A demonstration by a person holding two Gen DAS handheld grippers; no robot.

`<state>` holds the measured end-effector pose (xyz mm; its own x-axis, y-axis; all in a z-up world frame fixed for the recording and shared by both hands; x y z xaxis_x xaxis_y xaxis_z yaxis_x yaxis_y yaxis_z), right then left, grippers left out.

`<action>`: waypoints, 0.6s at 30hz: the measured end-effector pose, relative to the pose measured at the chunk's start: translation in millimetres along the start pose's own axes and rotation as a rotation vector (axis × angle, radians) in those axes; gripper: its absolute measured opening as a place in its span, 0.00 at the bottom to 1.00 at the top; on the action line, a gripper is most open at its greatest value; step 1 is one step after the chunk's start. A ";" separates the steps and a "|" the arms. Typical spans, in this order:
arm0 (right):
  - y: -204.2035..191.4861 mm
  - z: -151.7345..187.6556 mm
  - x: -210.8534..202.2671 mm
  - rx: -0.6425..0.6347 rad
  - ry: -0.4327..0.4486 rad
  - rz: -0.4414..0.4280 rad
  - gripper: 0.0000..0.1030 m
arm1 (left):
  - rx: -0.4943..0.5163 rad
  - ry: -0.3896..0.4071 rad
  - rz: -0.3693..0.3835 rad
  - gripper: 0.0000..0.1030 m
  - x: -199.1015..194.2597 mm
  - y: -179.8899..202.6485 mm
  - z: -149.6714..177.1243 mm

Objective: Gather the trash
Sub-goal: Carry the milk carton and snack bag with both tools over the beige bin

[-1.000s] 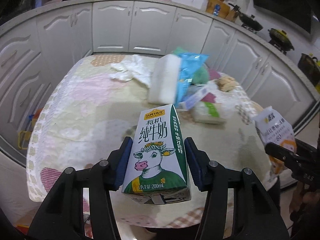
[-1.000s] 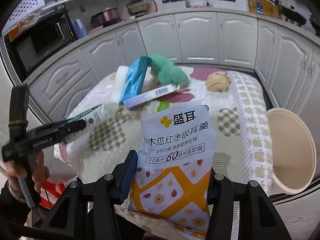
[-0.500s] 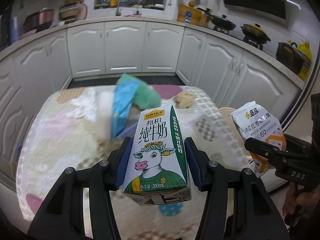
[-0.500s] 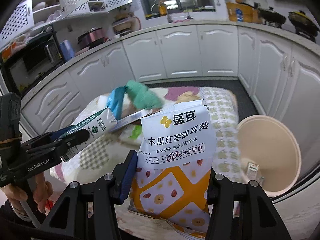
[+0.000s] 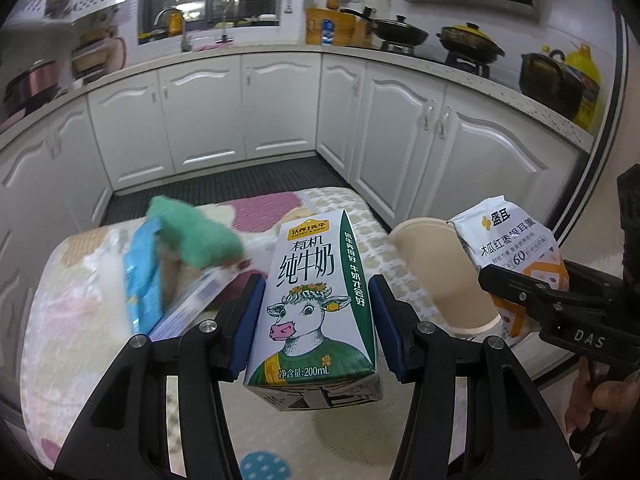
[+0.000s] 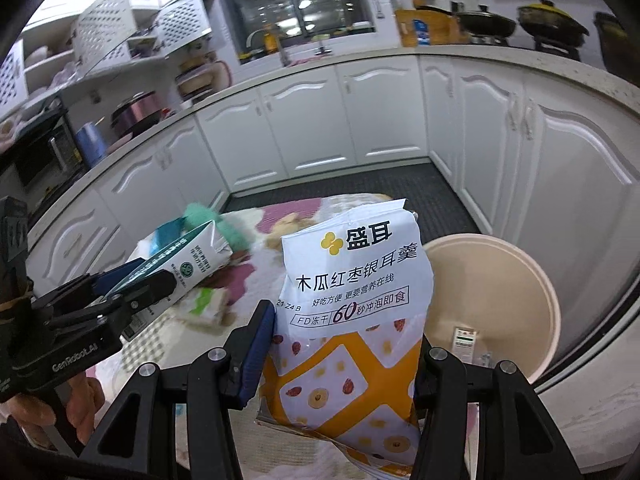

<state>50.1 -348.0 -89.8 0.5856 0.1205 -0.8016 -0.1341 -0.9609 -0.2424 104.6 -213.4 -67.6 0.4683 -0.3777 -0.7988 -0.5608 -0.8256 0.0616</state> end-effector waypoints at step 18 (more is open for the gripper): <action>87.1 -10.9 -2.6 0.132 0.017 0.098 0.50 | 0.089 -0.022 0.054 0.50 58.0 76.1 -49.3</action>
<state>45.6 -434.7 -102.8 0.5776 0.0230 -0.8160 -0.2945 -0.9264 -0.2346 122.8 -318.9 -79.7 0.4213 -0.4110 -0.8085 -0.6441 -0.7631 0.0523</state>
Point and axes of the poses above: each gripper's, at about its wrist camera, not at the fingertips, and x roughly the way its jaws point, y to its right, z to its underside, the point moved 10 cm from there along x, roughly the way its jaws point, and after that the axes turned 13 degrees about -y, right-handed, at the moved point
